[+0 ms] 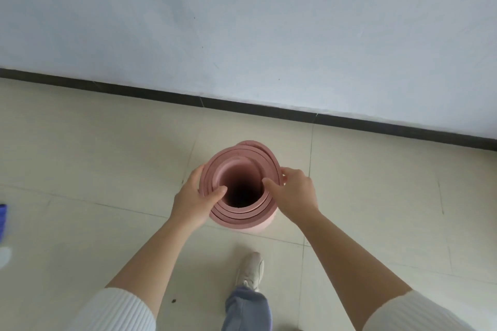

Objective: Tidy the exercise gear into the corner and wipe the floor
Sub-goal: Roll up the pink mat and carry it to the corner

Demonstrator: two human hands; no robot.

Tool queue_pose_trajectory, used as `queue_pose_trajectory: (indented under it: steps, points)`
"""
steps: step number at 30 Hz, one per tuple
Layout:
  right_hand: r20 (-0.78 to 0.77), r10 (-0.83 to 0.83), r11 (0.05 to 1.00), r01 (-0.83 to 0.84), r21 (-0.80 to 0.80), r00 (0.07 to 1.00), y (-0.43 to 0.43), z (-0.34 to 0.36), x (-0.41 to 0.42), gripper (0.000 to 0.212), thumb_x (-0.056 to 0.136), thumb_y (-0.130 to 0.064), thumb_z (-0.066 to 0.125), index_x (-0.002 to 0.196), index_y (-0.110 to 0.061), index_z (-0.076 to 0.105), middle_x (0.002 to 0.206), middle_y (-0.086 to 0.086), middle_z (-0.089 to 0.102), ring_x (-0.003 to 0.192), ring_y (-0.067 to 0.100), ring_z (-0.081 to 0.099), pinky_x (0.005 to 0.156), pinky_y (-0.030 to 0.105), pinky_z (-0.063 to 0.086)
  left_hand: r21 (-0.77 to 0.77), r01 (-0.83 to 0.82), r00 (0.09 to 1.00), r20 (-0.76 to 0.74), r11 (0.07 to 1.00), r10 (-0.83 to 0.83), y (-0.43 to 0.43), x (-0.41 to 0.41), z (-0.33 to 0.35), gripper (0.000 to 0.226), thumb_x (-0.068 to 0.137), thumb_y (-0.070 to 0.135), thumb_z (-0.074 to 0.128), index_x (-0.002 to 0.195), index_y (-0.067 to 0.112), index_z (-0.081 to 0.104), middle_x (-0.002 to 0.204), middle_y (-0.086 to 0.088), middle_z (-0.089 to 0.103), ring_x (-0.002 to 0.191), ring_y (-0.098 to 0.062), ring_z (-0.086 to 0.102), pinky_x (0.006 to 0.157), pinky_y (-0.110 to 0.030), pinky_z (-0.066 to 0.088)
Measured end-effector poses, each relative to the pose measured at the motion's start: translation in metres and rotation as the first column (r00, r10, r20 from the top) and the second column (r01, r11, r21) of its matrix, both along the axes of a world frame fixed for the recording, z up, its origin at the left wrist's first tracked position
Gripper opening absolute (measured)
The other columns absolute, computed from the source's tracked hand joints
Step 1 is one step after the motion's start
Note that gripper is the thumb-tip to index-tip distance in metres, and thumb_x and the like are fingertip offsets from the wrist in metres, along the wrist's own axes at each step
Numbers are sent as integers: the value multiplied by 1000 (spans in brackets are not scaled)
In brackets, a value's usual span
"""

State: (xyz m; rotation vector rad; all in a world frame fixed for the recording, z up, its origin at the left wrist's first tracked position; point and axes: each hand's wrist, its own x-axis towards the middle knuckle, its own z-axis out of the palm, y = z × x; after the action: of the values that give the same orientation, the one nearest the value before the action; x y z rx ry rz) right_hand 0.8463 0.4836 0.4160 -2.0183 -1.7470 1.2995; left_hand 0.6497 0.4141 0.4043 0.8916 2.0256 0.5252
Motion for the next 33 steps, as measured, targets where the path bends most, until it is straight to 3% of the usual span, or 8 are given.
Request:
queue_pose_trajectory:
  steps: [3, 7, 10, 15, 18, 26, 30, 33]
  points:
    - [128, 7, 994, 8, -112, 992, -2, -1, -6, 15, 74, -28, 60, 82, -15, 60, 68, 0, 60, 63, 21, 59, 52, 27, 48, -120, 87, 996, 21, 989, -85, 6, 1, 13, 75, 74, 43, 74, 140, 36, 39, 127, 14, 57, 113, -17, 56, 95, -34, 46]
    - [152, 11, 976, 22, -218, 988, 3, 2, 2, 10, 75, -25, 58, 83, -18, 60, 69, -1, 61, 61, 16, 58, 50, 26, 47, -207, 128, 989, -48, 970, -141, 12, 18, 28, 70, 83, 25, 65, 144, 30, 32, 129, 3, 57, 101, -18, 57, 81, -28, 45]
    - [132, -51, 965, 83, -250, 990, 17, 18, 38, 5, 74, -23, 57, 73, -19, 61, 60, -3, 56, 53, 16, 50, 46, 23, 37, -192, 220, 971, -48, 956, -233, 34, 43, 42, 65, 85, 24, 62, 142, 29, 33, 129, 5, 56, 92, -12, 50, 77, -25, 41]
    - [120, -203, 940, 228, -254, 972, 42, 49, 132, 7, 71, -21, 58, 66, -17, 60, 53, -3, 48, 49, 16, 43, 46, 23, 33, -151, 429, 894, -67, 891, -442, 93, 119, 69, 58, 83, 36, 60, 136, 35, 37, 113, 11, 61, 99, -18, 61, 81, -30, 50]
    - [137, -310, 915, 334, -225, 941, 48, 69, 207, 10, 72, -21, 60, 69, -13, 64, 52, -2, 46, 50, 17, 42, 46, 24, 33, -125, 555, 823, -63, 822, -565, 129, 193, 86, 56, 83, 33, 61, 134, 37, 38, 105, 15, 60, 90, -15, 61, 76, -28, 49]
    - [107, -525, 830, 536, -156, 844, 92, 125, 454, 10, 74, -21, 63, 79, -21, 71, 57, -5, 55, 53, 12, 50, 45, 22, 36, -45, 762, 645, -38, 646, -763, 222, 446, 129, 57, 86, 26, 61, 137, 32, 36, 116, 8, 60, 93, -16, 61, 74, -25, 47]
    - [117, -600, 785, 611, -106, 791, 113, 158, 607, 15, 76, -20, 63, 65, -30, 60, 57, -7, 53, 51, 9, 47, 44, 21, 33, 5, 820, 572, -41, 573, -819, 268, 605, 152, 52, 85, 25, 60, 133, 33, 40, 116, 8, 62, 97, -19, 62, 83, -34, 52]
    - [138, -630, 766, 641, -54, 765, 127, 176, 676, 24, 77, -23, 65, 57, -31, 52, 57, -9, 54, 52, 8, 49, 45, 21, 35, 64, 843, 536, -17, 534, -844, 293, 683, 169, 50, 88, 21, 59, 134, 28, 41, 118, 9, 59, 98, -16, 59, 82, -28, 47]
